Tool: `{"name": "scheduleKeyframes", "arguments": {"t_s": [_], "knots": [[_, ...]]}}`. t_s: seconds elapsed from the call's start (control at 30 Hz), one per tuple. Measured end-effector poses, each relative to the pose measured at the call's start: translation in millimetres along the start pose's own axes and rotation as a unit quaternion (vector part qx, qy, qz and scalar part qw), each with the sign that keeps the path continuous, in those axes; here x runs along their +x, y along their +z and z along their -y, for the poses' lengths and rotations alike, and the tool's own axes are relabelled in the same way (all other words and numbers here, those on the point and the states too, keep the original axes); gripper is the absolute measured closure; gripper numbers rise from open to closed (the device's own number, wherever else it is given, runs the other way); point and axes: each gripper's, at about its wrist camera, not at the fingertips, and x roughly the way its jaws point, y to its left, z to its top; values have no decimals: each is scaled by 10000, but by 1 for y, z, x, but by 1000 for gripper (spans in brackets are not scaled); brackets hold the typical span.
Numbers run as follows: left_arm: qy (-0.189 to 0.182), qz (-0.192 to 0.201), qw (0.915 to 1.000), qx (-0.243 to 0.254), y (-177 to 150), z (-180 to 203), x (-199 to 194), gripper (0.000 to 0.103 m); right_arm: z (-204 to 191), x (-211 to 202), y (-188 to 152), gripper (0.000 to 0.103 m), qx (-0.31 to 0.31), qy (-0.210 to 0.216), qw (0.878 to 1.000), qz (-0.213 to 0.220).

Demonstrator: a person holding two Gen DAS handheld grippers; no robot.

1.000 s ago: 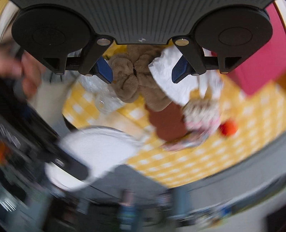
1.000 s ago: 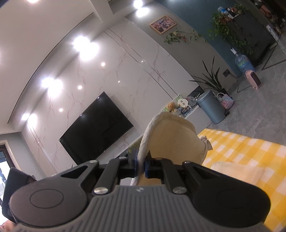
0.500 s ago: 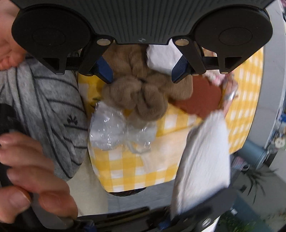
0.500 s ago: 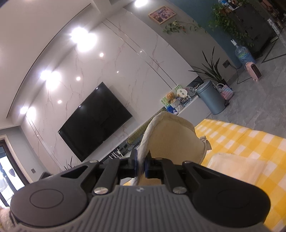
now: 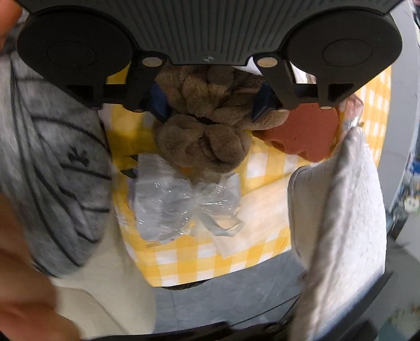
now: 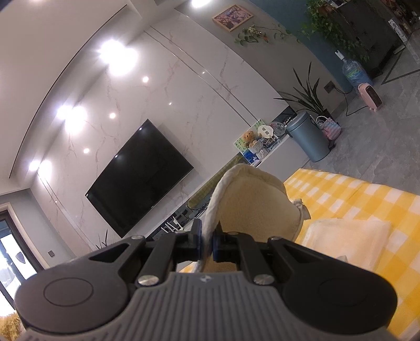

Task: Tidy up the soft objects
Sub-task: 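Grasp the brown fluffy towel with the left gripper while the right gripper holds the white towel, then carry the brown towel and white towel over the white box and release both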

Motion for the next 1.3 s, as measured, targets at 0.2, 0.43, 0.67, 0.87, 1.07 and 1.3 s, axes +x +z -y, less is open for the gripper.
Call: {"name": "scheduleKeyframes", "arguments": {"t_s": [0.2, 0.43, 0.67, 0.87, 1.07, 1.3], "knots": [[328, 174, 9993, -61, -11, 10, -19, 41, 2, 0, -2, 97, 34, -23, 10000, 7], [633, 523, 9949, -592, -14, 10, -57, 41, 1, -2, -3, 97, 54, -27, 10000, 50], [1238, 962, 9784, -1345, -28, 3, -102, 41, 1, -4, -4, 97, 75, -26, 9999, 101], [1622, 1653, 9273, -2941, -58, -30, -159, 41, -1, -6, -5, 97, 52, 92, 9999, 104], [1997, 2427, 8511, -4205, -101, -37, -216, 41, -3, -8, -6, 97, 0, 147, 9998, 142], [2477, 2731, 7780, -5086, -144, -35, -268, 41, -6, -10, -7, 97, -166, 198, 9996, 96]]}}
